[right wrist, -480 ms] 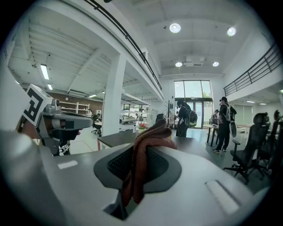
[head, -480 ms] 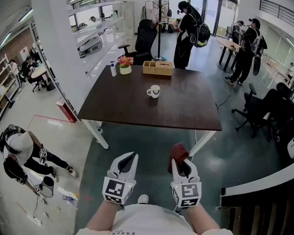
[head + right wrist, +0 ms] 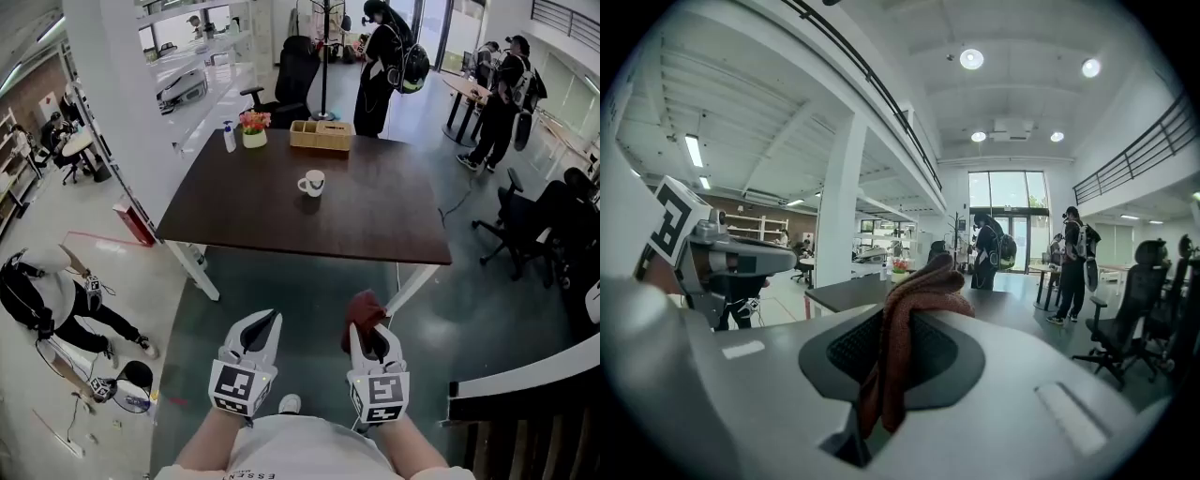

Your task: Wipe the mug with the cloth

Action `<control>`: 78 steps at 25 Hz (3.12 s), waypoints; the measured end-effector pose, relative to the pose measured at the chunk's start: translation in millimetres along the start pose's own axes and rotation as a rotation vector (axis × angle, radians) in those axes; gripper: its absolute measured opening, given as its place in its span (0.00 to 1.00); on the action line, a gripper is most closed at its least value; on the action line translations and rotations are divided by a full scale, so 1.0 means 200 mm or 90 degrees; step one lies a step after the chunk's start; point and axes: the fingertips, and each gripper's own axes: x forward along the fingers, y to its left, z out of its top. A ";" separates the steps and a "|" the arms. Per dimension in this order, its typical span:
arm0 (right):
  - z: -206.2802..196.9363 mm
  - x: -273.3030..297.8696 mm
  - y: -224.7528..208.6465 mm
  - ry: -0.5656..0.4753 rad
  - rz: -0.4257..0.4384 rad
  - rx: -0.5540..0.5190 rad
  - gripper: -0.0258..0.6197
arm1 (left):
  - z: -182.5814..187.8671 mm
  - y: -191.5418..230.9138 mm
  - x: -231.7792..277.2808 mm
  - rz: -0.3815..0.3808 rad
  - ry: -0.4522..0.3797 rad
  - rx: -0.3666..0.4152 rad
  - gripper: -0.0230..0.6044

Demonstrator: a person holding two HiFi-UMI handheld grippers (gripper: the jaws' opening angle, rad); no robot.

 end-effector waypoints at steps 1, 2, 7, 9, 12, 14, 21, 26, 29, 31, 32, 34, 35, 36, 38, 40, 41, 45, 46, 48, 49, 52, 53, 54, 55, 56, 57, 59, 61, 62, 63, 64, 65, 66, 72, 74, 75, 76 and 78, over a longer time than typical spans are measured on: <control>0.00 0.00 -0.01 0.000 -0.003 0.002 0.16 | -0.01 0.00 0.00 0.000 0.001 -0.002 0.04; -0.01 0.00 -0.02 0.001 -0.006 0.004 0.16 | -0.01 -0.01 0.01 0.001 0.002 -0.003 0.04; -0.07 -0.01 -0.07 0.019 -0.003 0.010 0.16 | -0.04 -0.03 0.03 0.008 0.011 -0.010 0.04; -0.11 0.00 -0.10 0.028 -0.003 0.011 0.16 | -0.07 -0.04 0.05 0.011 0.017 -0.006 0.04; -0.17 0.03 -0.14 0.046 -0.008 0.018 0.16 | -0.11 -0.02 0.10 0.012 0.022 -0.007 0.04; -0.20 0.07 -0.17 0.054 -0.015 0.024 0.17 | -0.15 0.01 0.15 0.011 0.027 -0.013 0.04; -0.22 0.45 -0.25 0.067 -0.021 -0.013 0.17 | -0.30 0.23 0.46 -0.012 0.047 -0.028 0.04; -0.15 0.88 -0.30 0.084 -0.029 -0.017 0.17 | -0.28 0.55 0.79 -0.029 0.043 -0.037 0.04; -0.09 1.13 -0.33 0.087 -0.036 -0.029 0.17 | -0.28 0.73 0.98 -0.044 0.048 -0.035 0.04; -0.06 1.29 -0.35 0.087 -0.039 -0.025 0.17 | -0.29 0.85 1.12 -0.050 0.052 -0.036 0.04; -0.05 1.37 -0.37 0.089 -0.041 -0.022 0.17 | -0.30 0.90 1.18 -0.052 0.054 -0.036 0.04; -0.05 1.51 -0.41 0.092 -0.046 -0.015 0.17 | -0.33 0.99 1.29 -0.052 0.058 -0.036 0.04; -0.05 1.57 -0.44 0.093 -0.048 -0.012 0.17 | -0.34 1.02 1.34 -0.051 0.061 -0.036 0.04; -0.04 1.62 -0.46 0.093 -0.051 -0.009 0.17 | -0.35 1.05 1.38 -0.049 0.066 -0.038 0.04; -0.04 1.72 -0.51 0.091 -0.053 -0.003 0.17 | -0.37 1.10 1.46 -0.048 0.074 -0.043 0.04; -0.04 1.82 -0.57 0.094 -0.052 -0.001 0.17 | -0.41 1.13 1.54 -0.056 0.079 -0.048 0.04; -0.05 1.87 -0.60 0.097 -0.050 0.000 0.17 | -0.43 1.14 1.58 -0.061 0.082 -0.048 0.04; -0.13 2.09 -0.74 0.115 -0.035 0.014 0.17 | -0.48 1.13 1.81 -0.099 0.082 -0.055 0.04; -0.15 2.15 -0.78 0.122 -0.027 0.027 0.17 | -0.49 1.13 1.87 -0.110 0.083 -0.056 0.04; -0.19 2.26 -0.82 0.138 -0.006 0.058 0.17 | -0.54 1.13 1.99 -0.115 0.090 -0.049 0.04; -0.21 2.32 -0.84 0.145 0.006 0.067 0.17 | -0.58 1.15 2.04 -0.111 0.095 -0.044 0.04; -0.23 2.49 -0.91 0.154 0.037 0.066 0.17 | -0.67 1.20 2.21 -0.096 0.111 -0.049 0.04; -0.23 2.53 -0.93 0.156 0.046 0.064 0.17 | -0.70 1.22 2.26 -0.093 0.119 -0.055 0.04; -0.24 2.58 -0.96 0.159 0.054 0.061 0.17 | -0.73 1.23 2.30 -0.088 0.126 -0.061 0.04; -0.25 2.62 -0.98 0.164 0.063 0.057 0.17 | -0.77 1.25 2.34 -0.082 0.135 -0.068 0.04; -0.27 2.66 -1.00 0.171 0.072 0.050 0.17 | -0.80 1.27 2.37 -0.074 0.144 -0.075 0.04; -0.29 2.69 -1.01 0.180 0.082 0.043 0.17 | -0.83 1.28 2.39 -0.066 0.156 -0.081 0.04; -0.33 2.78 -1.05 0.199 0.094 0.025 0.17 | -0.89 1.34 2.46 -0.054 0.185 -0.071 0.04; -0.36 2.90 -1.06 0.211 0.105 0.002 0.17 | -0.96 1.43 2.57 -0.044 0.206 -0.039 0.04; -0.39 2.95 -1.06 0.217 0.112 -0.007 0.17 | -0.99 1.48 2.62 -0.040 0.207 -0.027 0.04; -0.43 3.00 -1.04 0.225 0.119 -0.012 0.17 | -1.02 1.52 2.66 -0.042 0.203 -0.023 0.04; -0.47 3.03 -1.02 0.235 0.126 -0.013 0.17 | -1.05 1.55 2.70 -0.049 0.196 -0.029 0.04; -0.52 3.05 -1.00 0.247 0.133 -0.009 0.17 | -1.08 1.56 2.72 -0.063 0.190 -0.041 0.04; -0.57 3.06 -0.98 0.259 0.138 -0.004 0.17 | -1.12 1.56 2.75 -0.079 0.187 -0.054 0.05; -0.68 3.10 -0.88 0.292 0.198 0.005 0.17 | -1.24 1.56 2.87 -0.165 0.183 -0.084 0.28; -0.69 3.12 -0.82 0.290 0.223 0.000 0.17 | -1.25 1.57 2.90 -0.199 0.176 -0.092 0.30; -0.70 3.13 -0.79 0.289 0.234 0.000 0.17 | -1.26 1.57 2.92 -0.216 0.172 -0.098 0.30; -0.72 3.14 -0.76 0.287 0.244 0.005 0.17 | -1.27 1.58 2.94 -0.232 0.170 -0.097 0.30; -0.74 3.15 -0.72 0.287 0.258 0.019 0.17 | -1.31 1.57 2.97 -0.263 0.174 -0.076 0.30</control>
